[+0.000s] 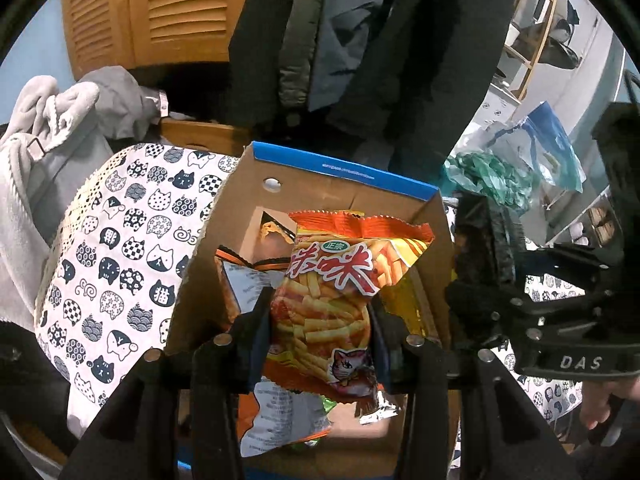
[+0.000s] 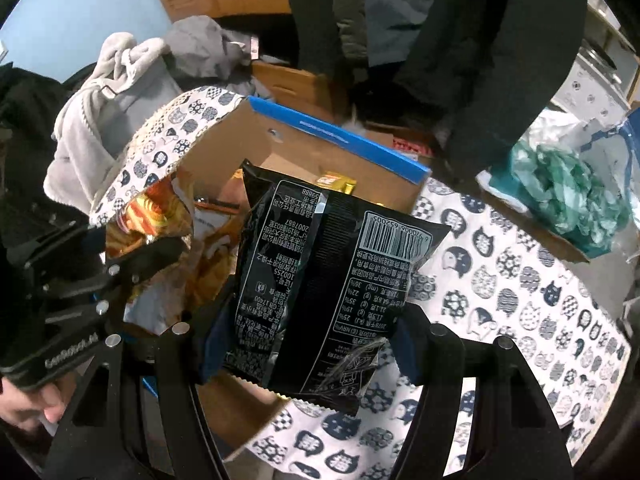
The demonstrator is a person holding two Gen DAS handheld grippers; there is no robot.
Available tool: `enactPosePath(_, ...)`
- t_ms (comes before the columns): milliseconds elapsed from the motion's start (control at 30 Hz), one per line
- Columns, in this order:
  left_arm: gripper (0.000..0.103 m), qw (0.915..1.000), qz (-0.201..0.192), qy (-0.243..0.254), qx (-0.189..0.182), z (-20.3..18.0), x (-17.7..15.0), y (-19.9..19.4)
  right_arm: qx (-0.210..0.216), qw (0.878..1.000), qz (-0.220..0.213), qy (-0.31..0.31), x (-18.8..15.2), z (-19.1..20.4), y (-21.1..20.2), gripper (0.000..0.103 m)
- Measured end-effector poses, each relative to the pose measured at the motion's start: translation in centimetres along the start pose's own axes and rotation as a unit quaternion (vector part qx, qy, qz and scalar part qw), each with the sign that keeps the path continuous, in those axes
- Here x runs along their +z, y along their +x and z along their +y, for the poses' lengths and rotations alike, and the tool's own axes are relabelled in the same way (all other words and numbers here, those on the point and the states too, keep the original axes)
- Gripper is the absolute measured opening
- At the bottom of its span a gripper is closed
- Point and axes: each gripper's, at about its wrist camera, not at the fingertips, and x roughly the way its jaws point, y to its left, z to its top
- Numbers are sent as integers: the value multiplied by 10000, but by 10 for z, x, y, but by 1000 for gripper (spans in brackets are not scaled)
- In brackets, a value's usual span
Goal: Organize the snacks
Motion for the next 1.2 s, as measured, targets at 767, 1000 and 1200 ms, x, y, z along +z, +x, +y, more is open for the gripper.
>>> enactPosePath(767, 81, 9979, -313, 382, 423, -16, -12, -45, 57, 9981, -519, 324, -14, -16, -47, 82)
enactPosePath(1000, 89, 9957, -451, 642, 494, -32, -16, -61, -44, 9964, -769, 365, -36, -26, -77, 84)
enactPosePath(1200, 91, 9945, -521, 764, 502, -44, -21, -71, -121, 9953, -892, 369, -56, -31, -95, 84)
